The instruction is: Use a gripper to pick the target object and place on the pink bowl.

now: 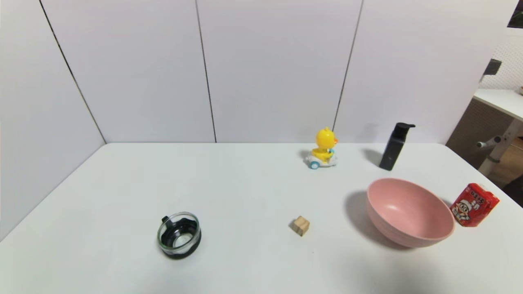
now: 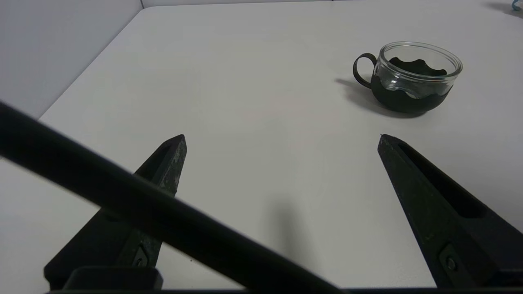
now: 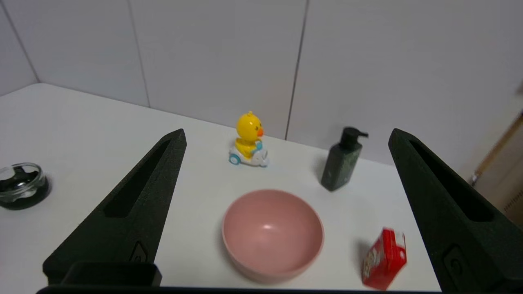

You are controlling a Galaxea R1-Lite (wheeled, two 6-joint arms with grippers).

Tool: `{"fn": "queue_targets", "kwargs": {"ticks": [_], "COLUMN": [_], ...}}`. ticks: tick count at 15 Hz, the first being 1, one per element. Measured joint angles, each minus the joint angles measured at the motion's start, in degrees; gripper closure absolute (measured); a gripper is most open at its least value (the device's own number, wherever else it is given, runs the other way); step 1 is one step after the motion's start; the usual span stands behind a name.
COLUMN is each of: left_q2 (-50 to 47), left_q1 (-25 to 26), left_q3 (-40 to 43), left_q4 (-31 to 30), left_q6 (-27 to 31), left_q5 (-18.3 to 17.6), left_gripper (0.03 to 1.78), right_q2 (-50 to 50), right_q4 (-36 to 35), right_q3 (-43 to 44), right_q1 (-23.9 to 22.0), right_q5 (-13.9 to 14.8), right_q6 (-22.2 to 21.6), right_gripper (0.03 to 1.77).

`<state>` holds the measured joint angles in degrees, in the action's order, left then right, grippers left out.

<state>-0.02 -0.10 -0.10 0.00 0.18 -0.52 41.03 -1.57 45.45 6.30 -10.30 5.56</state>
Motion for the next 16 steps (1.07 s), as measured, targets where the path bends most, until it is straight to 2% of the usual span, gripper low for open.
{"fn": "queue_targets", "kwargs": {"ticks": [5, 7, 8, 10, 11, 14, 16], "left_q2": [0.0, 0.0, 0.0, 0.0, 0.0, 0.0, 0.0], "left_q1": [0.0, 0.0, 0.0, 0.0, 0.0, 0.0, 0.0], "left_q3": [0.0, 0.0, 0.0, 0.0, 0.0, 0.0, 0.0], "left_q4": [0.0, 0.0, 0.0, 0.0, 0.0, 0.0, 0.0], "left_q6": [0.0, 0.0, 0.0, 0.0, 0.0, 0.0, 0.0], "left_q5": [0.0, 0.0, 0.0, 0.0, 0.0, 0.0, 0.0], "left_gripper": [0.12, 0.12, 0.12, 0.12, 0.12, 0.12, 0.12], "right_q2": [18.1, 24.0, 26.9, 31.9, 34.2, 40.0, 43.3], "right_q4": [-0.2, -0.2, -0.2, -0.2, 0.3, 2.9, 7.2], "right_q3": [13.9, 16.7, 17.5, 18.3, 18.4, 17.7, 17.2], "right_q1": [14.2, 18.6, 20.4, 23.4, 24.6, 27.2, 28.0], "right_q5": [-0.8, -2.7, -4.9, -9.1, -10.3, -11.0, -10.8], "right_q6": [4.1, 6.5, 8.0, 10.4, 11.6, 13.2, 13.8], "right_gripper": [0.09, 0.09, 0.09, 0.09, 0.09, 0.09, 0.09]}}
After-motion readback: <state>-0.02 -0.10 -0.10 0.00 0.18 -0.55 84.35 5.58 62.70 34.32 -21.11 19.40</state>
